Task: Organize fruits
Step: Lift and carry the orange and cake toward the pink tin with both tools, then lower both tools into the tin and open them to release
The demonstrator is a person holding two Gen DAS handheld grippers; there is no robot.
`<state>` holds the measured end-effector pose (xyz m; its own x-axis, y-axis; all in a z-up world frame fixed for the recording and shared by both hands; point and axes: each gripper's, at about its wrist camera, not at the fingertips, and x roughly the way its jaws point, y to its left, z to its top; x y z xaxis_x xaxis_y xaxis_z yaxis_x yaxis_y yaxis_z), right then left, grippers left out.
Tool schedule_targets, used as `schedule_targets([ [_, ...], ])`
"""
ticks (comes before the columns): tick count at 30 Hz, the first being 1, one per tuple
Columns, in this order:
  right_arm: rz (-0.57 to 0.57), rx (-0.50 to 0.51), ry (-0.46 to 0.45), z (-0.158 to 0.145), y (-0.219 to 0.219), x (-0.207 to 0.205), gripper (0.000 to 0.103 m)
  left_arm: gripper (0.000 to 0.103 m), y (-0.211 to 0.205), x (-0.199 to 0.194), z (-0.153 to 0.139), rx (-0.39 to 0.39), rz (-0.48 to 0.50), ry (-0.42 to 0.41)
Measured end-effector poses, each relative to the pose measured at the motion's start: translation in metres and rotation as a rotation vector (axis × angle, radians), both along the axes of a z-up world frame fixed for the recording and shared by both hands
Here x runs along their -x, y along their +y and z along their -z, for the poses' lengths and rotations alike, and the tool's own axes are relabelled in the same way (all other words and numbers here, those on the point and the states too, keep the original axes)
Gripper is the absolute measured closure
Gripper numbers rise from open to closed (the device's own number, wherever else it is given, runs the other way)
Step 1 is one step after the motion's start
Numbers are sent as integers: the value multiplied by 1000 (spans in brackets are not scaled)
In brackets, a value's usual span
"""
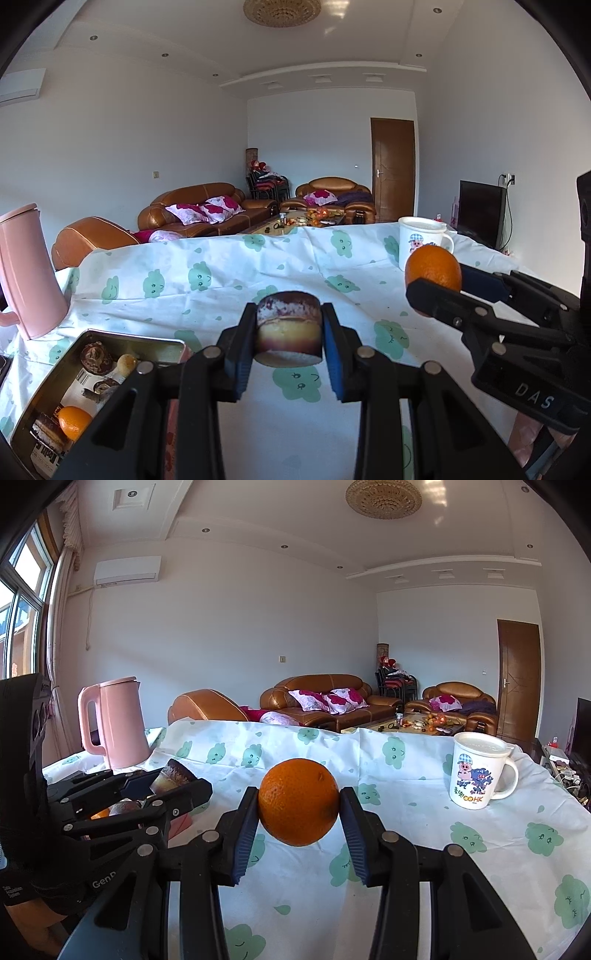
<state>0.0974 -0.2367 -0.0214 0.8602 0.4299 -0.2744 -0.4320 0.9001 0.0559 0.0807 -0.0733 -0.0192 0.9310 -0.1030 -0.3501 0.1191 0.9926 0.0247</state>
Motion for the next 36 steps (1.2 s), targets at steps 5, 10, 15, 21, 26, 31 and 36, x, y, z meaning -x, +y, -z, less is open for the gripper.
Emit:
schedule_targets([
  [5,-29,-5,14,0,11,9,57,68,9,12,0,2,1,5],
  [10,-75,16,5,0,29,23,57,68,21,23,0,13,-5,7],
  [15,-109,20,11,1,44,30,57,68,38,32,1,31,-28,18],
  [21,-149,16,21,2,61,36,57,68,60,42,0,53,-63,24],
  [26,-184,27,18,-2,76,42,57,68,73,50,0,63,-83,27],
  [31,-226,36,20,-7,92,44,57,68,91,56,-1,71,-123,34],
  [36,-264,39,22,-10,110,46,57,68,118,62,-3,91,-173,42],
])
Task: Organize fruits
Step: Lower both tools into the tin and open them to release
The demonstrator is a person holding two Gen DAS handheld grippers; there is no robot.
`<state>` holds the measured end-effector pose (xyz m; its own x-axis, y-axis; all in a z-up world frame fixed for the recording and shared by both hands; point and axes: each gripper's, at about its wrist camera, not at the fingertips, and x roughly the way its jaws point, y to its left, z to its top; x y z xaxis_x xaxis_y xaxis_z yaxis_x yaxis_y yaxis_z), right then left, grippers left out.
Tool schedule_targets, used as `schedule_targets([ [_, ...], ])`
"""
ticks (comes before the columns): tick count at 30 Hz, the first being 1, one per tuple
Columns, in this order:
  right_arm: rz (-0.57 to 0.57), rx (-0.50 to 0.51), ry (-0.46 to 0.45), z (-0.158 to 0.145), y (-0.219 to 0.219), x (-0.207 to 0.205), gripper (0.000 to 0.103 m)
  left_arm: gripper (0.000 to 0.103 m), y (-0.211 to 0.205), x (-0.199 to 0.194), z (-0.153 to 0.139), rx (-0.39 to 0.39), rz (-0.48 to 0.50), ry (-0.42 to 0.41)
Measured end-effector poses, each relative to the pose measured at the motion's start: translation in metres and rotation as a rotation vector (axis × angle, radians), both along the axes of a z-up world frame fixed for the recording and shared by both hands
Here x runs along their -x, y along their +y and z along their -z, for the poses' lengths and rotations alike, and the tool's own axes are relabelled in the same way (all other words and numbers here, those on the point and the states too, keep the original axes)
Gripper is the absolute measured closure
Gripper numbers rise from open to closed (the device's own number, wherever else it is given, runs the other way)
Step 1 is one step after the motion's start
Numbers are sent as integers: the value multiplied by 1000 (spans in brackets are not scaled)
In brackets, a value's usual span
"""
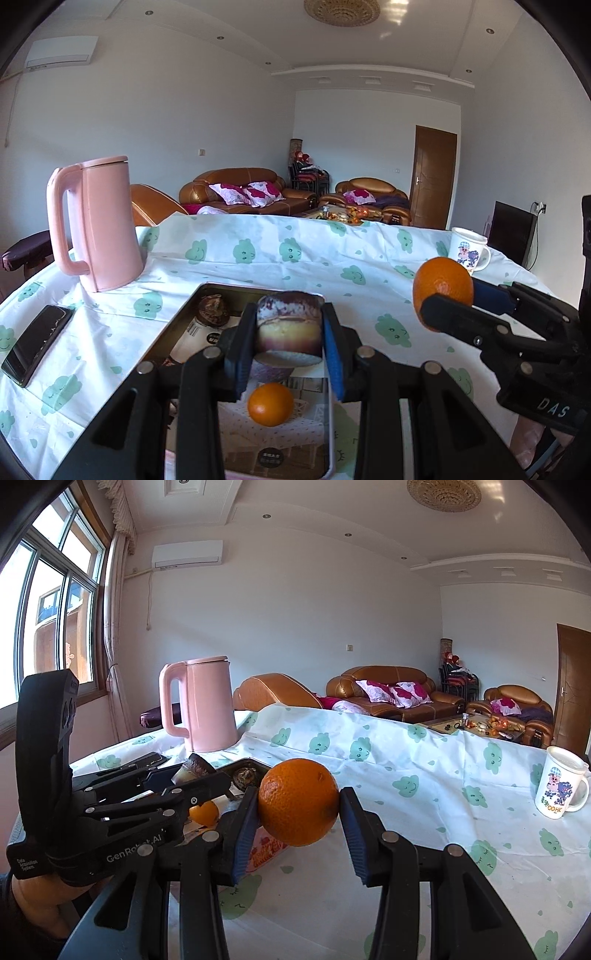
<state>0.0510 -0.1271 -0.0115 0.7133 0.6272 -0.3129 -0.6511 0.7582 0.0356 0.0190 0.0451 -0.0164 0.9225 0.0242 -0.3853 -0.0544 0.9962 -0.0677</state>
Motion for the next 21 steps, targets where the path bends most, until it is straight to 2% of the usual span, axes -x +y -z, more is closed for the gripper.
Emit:
schedule_targets([
  [9,-79,16,12,-1,39,1,57,68,47,9,6,29,-91,36],
  [21,-153,89,43,14,82,7,57,68,66,8,15,42,-101,86],
])
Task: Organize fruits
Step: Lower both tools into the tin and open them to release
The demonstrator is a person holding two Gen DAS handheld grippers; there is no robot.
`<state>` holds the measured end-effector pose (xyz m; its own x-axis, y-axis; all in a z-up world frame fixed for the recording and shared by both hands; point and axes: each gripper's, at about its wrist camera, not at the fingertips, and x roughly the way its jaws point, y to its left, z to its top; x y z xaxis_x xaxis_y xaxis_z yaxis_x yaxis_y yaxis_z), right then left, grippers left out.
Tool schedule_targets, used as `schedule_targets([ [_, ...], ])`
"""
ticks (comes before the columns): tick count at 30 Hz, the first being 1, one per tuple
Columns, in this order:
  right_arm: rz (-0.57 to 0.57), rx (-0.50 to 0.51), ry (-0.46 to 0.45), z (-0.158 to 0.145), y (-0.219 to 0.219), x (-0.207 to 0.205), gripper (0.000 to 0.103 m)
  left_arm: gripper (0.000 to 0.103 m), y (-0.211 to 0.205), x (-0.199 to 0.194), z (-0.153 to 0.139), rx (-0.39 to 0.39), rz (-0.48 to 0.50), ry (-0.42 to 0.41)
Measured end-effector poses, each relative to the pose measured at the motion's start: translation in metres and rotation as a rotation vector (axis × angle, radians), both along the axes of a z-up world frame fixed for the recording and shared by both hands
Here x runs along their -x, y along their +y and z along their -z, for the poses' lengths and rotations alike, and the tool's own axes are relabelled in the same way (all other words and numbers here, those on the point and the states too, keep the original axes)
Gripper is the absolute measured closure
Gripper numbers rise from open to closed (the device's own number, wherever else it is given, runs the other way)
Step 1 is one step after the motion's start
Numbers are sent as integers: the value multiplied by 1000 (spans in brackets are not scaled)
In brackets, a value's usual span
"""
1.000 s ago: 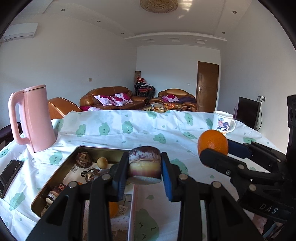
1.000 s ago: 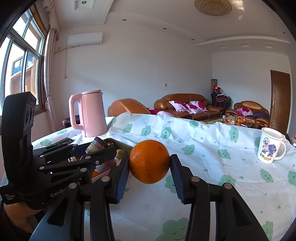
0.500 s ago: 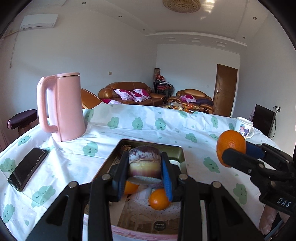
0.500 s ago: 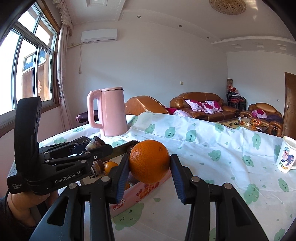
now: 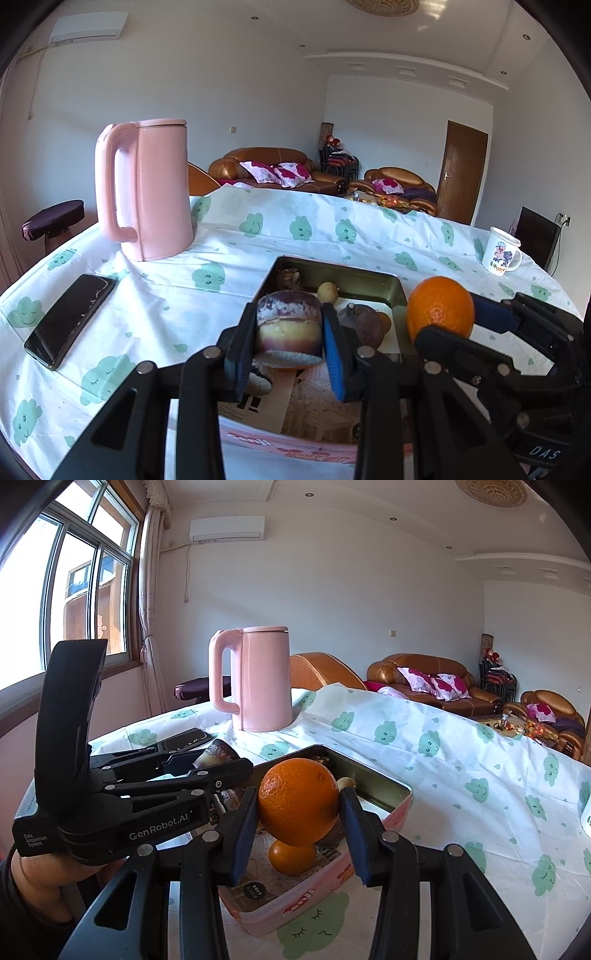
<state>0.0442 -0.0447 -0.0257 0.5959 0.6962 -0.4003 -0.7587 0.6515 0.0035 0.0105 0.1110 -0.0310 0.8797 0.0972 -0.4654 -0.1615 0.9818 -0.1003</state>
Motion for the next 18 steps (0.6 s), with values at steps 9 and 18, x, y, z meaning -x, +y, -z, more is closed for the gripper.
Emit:
schedule_targets([
  [9,-11,43,31,9,13,-2,57,68,7,0,7,17,-1,29],
  [18,-18,66,69,13,16,-5,57,68,6,-1,11,13,0,49],
])
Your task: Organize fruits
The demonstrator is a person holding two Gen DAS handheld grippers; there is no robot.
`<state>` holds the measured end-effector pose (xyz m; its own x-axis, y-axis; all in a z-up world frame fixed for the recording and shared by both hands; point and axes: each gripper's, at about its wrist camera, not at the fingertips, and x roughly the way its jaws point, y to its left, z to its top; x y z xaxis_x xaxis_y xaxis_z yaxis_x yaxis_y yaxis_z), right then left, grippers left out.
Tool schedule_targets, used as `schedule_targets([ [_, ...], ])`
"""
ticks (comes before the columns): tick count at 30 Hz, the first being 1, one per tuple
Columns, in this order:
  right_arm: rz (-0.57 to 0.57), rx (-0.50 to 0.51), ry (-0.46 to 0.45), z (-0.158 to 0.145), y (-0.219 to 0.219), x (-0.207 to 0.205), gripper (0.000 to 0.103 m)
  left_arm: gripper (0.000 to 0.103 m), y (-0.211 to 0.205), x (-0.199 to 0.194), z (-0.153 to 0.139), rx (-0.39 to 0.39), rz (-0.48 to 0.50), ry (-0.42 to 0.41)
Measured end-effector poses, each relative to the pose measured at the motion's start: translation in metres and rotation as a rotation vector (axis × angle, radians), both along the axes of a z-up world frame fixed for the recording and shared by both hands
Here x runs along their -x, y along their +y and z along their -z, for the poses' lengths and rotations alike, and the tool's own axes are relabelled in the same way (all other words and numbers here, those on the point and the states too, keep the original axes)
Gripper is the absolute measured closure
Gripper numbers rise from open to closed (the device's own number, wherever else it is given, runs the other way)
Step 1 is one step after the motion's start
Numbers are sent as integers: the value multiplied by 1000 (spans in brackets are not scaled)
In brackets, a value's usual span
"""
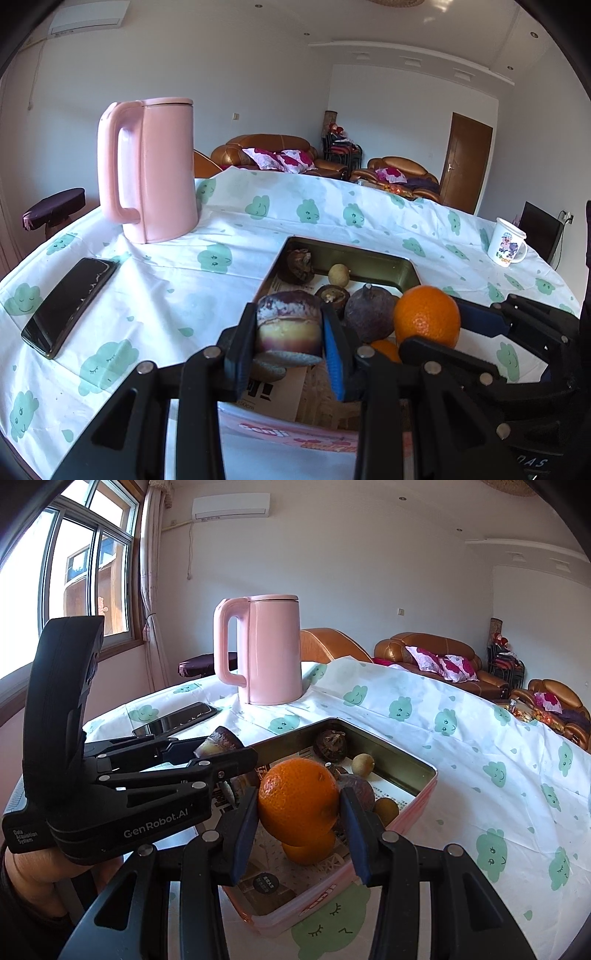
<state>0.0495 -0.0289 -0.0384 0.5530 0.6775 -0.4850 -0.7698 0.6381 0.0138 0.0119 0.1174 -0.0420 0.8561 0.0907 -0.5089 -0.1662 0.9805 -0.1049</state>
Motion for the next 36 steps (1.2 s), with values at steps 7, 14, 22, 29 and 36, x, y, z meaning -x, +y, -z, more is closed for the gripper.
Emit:
schedule_targets([
  [7,-20,36,27,3,4,-1,57,68,1,-2,6,-5,3,25],
  [14,-52,62,78,9,8,-4,56,65,0,-3,11,-10,2,40],
  [22,-2,7,76,5,-6,-6,43,26,1,7,3,-19,-21,3],
  [29,51,-13,12,-2,-17,4,35,14,-1,14,-7,-19,-22,-40],
  [36,95,-36,-2,-12,-35,6,35,9,-6,21,-18,-23,-17,-72],
])
